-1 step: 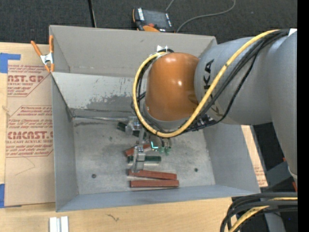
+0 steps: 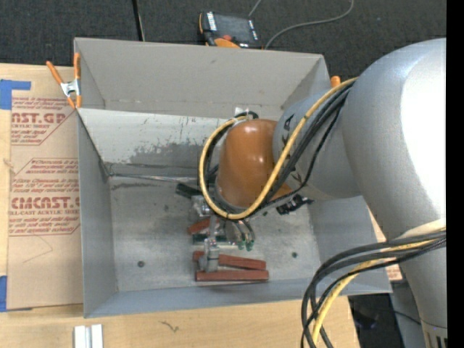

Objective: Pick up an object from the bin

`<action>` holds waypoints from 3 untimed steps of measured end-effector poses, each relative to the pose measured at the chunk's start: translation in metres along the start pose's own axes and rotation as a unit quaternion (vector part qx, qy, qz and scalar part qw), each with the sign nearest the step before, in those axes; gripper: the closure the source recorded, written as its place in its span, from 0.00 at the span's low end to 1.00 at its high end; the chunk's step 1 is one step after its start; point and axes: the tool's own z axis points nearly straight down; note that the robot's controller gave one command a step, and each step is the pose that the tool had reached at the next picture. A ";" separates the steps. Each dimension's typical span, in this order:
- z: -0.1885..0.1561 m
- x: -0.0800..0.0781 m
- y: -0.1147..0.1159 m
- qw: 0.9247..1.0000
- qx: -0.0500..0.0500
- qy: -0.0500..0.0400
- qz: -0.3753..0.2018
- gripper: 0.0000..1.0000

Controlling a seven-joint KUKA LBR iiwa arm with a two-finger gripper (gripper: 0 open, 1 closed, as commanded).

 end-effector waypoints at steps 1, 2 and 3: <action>-0.006 -0.002 0.001 1.000 -0.001 -0.001 -0.001 1.00; -0.129 0.020 -0.033 0.997 0.000 -0.007 -0.072 1.00; -0.038 0.034 -0.016 0.999 -0.001 0.001 -0.033 1.00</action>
Offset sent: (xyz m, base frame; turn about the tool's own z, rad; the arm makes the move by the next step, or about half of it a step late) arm 0.0000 0.0000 0.0000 0.0000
